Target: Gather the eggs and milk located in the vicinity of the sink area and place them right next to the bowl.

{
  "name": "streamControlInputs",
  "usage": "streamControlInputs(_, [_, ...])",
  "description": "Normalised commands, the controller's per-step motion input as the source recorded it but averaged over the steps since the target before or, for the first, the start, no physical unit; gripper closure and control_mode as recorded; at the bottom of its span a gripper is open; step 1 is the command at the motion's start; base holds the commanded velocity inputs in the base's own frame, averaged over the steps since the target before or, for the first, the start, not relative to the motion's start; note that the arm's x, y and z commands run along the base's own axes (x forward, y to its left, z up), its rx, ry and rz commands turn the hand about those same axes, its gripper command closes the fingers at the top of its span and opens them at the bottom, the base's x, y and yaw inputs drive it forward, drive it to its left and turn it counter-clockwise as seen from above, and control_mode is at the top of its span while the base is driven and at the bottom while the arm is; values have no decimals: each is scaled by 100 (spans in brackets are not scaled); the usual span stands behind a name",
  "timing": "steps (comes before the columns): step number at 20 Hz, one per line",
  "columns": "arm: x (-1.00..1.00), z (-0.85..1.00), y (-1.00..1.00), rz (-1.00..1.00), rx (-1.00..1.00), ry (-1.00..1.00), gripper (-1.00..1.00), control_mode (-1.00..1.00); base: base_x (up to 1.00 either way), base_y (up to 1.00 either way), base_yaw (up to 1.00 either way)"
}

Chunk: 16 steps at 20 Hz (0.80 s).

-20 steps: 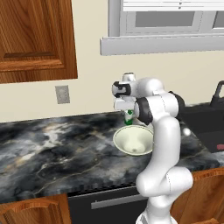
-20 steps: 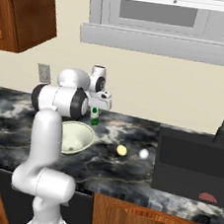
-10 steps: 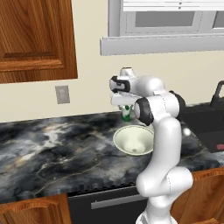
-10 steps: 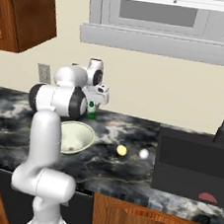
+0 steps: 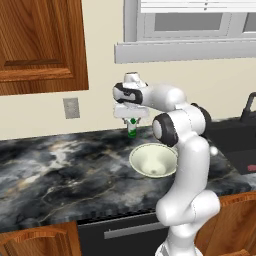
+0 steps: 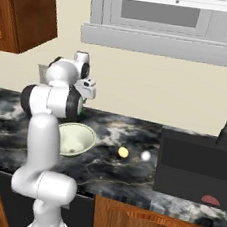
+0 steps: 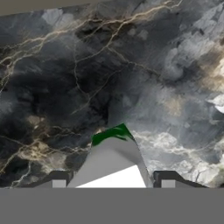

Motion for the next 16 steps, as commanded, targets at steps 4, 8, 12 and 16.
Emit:
streamControlInputs(4, [-77, 23, 74, 0, 0, 0, 100, -100, 0, 0, 0])
streamControlInputs(8, [-82, 8, 64, 0, 0, 0, 100, -100, 0, 0, 0])
streamControlInputs(12, [-84, -3, 25, 0, 0, 4, 100, -100, 0, 0, 0])
streamControlInputs(16, [-76, 1, 13, 0, 0, 3, 100, -100, 0, 0, 0])
